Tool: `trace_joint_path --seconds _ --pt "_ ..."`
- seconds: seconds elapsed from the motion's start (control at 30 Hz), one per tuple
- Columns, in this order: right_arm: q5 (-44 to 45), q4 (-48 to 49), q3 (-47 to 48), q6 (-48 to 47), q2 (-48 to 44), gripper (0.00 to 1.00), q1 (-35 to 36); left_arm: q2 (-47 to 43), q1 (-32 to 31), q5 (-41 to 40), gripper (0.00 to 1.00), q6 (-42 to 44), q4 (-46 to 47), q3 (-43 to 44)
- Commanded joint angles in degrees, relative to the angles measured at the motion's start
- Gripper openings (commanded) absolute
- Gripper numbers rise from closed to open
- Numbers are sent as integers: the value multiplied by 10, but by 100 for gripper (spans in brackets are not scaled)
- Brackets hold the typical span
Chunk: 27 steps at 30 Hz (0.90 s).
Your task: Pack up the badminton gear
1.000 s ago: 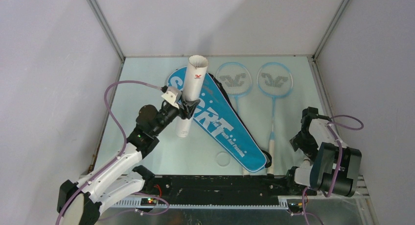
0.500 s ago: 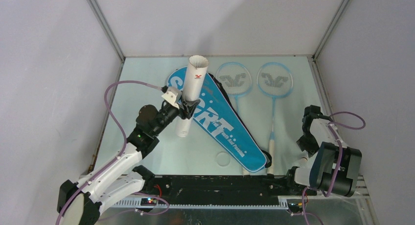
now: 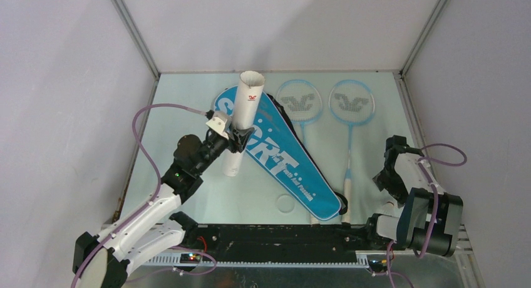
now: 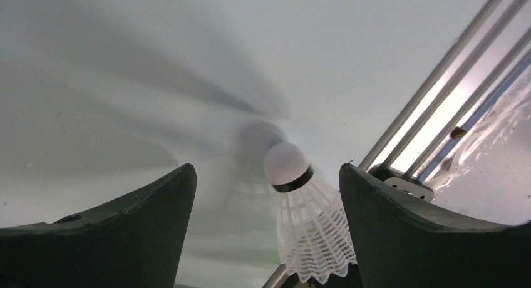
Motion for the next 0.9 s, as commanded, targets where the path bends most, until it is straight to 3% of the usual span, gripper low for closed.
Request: trace_joint_path --seconds 0.0,0.13,0.43,0.57,0.67,0.87 --pt "29 -15 1 24 -16 89 -34 -17 -3 -22 40 16 26 17" --pt "9 -19 -5 32 -8 99 -25 -23 -2 -39 40 24 13 16" --pt "-92 11 -26 9 -6 98 -49 -39 -3 -101 40 57 12 9" --pt "-125 19 -32 2 12 93 -50 -34 -2 -127 40 65 10 8" --pt "-128 20 -30 -4 25 83 -51 -25 -3 -140 39 67 8 10" --pt "-149 32 -33 -18 10 44 -37 -22 -3 -141 39 66 7 11"
